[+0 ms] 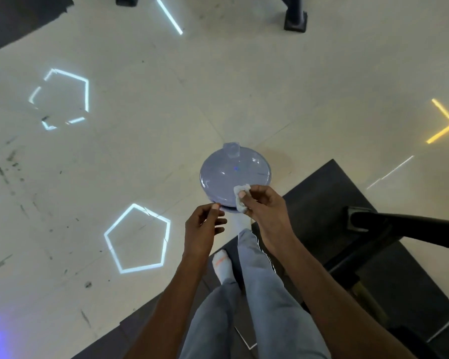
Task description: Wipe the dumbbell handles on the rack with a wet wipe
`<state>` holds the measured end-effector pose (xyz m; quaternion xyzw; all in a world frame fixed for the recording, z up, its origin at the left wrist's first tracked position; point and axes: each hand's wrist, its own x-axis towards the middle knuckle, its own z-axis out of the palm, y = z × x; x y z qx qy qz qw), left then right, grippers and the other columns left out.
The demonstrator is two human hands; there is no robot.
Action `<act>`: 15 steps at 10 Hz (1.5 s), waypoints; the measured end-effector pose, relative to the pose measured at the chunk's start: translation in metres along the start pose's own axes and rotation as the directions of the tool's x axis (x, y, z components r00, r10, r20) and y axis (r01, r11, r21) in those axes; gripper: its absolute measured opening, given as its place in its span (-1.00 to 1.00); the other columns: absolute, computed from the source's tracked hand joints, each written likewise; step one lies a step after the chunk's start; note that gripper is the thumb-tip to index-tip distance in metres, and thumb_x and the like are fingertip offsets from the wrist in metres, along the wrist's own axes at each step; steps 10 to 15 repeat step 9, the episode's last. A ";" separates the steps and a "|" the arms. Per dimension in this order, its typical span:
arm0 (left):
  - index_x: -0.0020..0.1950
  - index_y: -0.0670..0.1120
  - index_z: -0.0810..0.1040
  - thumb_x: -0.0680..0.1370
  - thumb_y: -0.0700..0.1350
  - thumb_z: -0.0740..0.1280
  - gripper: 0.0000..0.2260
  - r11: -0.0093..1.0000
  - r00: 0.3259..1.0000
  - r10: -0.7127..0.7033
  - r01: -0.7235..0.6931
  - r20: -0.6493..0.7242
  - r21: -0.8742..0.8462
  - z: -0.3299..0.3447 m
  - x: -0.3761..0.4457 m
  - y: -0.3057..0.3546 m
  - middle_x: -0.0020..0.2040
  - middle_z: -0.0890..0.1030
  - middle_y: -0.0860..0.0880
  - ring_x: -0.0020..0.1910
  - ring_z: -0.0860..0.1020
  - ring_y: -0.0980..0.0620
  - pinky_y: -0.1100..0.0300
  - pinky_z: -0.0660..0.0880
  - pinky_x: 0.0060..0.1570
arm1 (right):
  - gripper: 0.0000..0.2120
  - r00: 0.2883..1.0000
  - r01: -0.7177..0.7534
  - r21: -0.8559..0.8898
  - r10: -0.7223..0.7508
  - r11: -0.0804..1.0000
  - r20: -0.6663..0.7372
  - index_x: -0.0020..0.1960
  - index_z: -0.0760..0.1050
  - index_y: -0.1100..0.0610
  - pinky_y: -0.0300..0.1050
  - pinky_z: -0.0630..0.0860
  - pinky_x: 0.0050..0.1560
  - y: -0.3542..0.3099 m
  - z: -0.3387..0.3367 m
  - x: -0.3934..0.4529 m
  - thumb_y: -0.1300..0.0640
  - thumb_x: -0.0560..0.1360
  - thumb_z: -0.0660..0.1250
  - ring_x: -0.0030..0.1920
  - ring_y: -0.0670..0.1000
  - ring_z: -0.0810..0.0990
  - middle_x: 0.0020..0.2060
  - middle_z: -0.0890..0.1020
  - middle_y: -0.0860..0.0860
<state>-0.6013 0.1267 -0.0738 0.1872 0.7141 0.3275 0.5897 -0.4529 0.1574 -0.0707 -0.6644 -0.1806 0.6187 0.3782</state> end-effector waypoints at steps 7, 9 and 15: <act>0.21 -0.21 0.60 0.67 -0.11 0.35 -0.80 0.977 0.983 -0.177 0.168 -0.057 -0.131 0.031 0.205 -0.113 0.05 0.71 -0.19 0.04 0.71 -0.10 0.14 0.66 -0.02 | -0.80 0.934 -0.292 0.111 0.308 0.950 -0.183 -0.04 0.59 0.02 0.01 0.67 0.09 0.161 0.009 0.229 0.33 0.53 0.42 0.04 0.08 0.68 0.05 0.67 0.10; 0.21 -0.17 0.61 0.67 -0.08 0.35 -0.79 0.986 0.988 -0.154 0.154 0.004 -0.066 0.037 0.181 -0.108 0.04 0.72 -0.13 0.03 0.71 -0.05 0.19 0.64 -0.06 | -0.88 0.945 -0.285 -0.033 0.275 0.958 -0.177 0.03 0.59 0.02 -0.01 0.68 0.08 0.148 0.001 0.202 0.23 0.57 0.40 0.04 0.04 0.69 0.06 0.67 0.08; 0.21 -0.17 0.61 0.67 -0.08 0.35 -0.79 0.986 0.988 -0.154 0.154 0.004 -0.066 0.037 0.181 -0.108 0.04 0.72 -0.13 0.03 0.71 -0.05 0.19 0.64 -0.06 | -0.88 0.945 -0.285 -0.033 0.275 0.958 -0.177 0.03 0.59 0.02 -0.01 0.68 0.08 0.148 0.001 0.202 0.23 0.57 0.40 0.04 0.04 0.69 0.06 0.67 0.08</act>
